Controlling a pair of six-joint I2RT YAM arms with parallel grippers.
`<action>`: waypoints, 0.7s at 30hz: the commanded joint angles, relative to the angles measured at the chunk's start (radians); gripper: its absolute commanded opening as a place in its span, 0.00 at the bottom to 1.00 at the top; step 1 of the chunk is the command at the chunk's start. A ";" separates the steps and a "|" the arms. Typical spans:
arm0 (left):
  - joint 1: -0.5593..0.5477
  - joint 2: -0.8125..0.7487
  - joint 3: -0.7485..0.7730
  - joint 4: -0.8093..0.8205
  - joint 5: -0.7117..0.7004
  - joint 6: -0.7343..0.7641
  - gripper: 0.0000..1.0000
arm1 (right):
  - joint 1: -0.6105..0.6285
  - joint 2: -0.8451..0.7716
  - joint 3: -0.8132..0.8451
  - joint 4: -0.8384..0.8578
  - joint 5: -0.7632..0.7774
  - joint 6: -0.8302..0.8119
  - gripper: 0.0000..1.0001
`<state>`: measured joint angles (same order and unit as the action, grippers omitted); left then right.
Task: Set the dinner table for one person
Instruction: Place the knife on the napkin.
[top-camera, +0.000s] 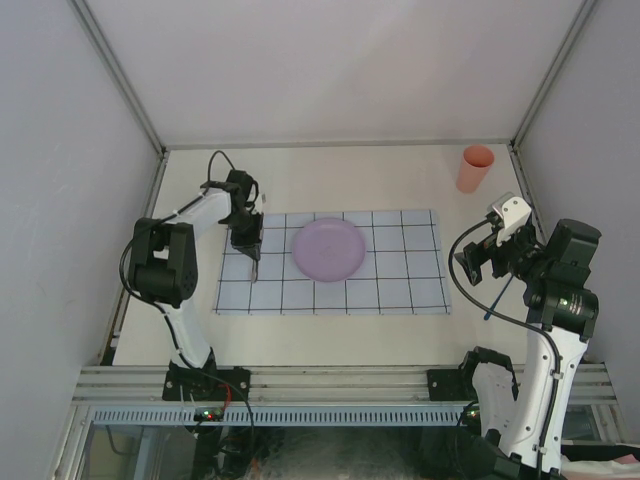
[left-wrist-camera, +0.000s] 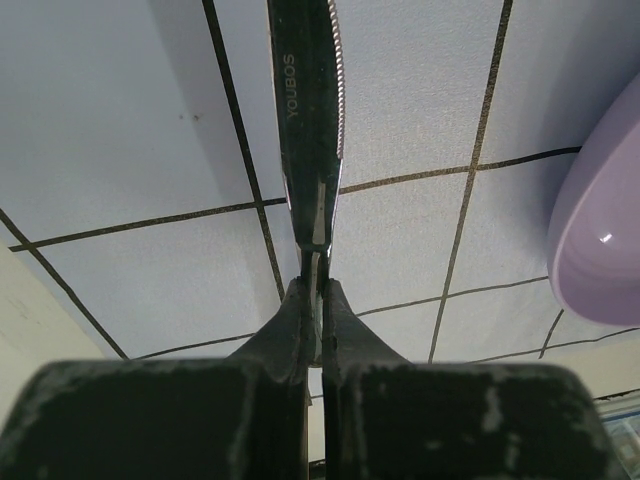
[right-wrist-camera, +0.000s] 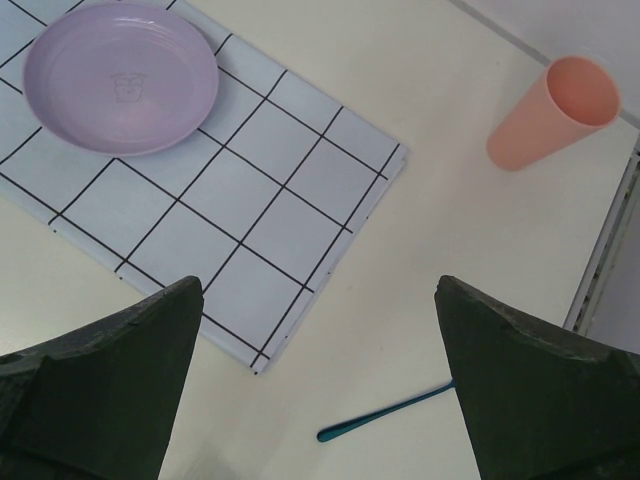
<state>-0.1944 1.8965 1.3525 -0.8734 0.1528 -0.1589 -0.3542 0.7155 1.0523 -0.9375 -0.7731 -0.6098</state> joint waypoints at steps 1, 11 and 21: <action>-0.001 -0.028 -0.018 0.029 -0.005 -0.024 0.00 | -0.009 -0.005 0.005 0.037 -0.029 0.016 1.00; -0.001 -0.003 -0.013 0.026 0.000 -0.027 0.00 | -0.015 -0.004 0.005 0.035 -0.039 0.019 1.00; -0.002 0.016 -0.011 0.019 -0.008 -0.028 0.00 | -0.015 -0.001 0.005 0.029 -0.044 0.013 1.00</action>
<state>-0.1944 1.9228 1.3376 -0.8551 0.1493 -0.1738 -0.3656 0.7155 1.0523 -0.9352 -0.7898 -0.6033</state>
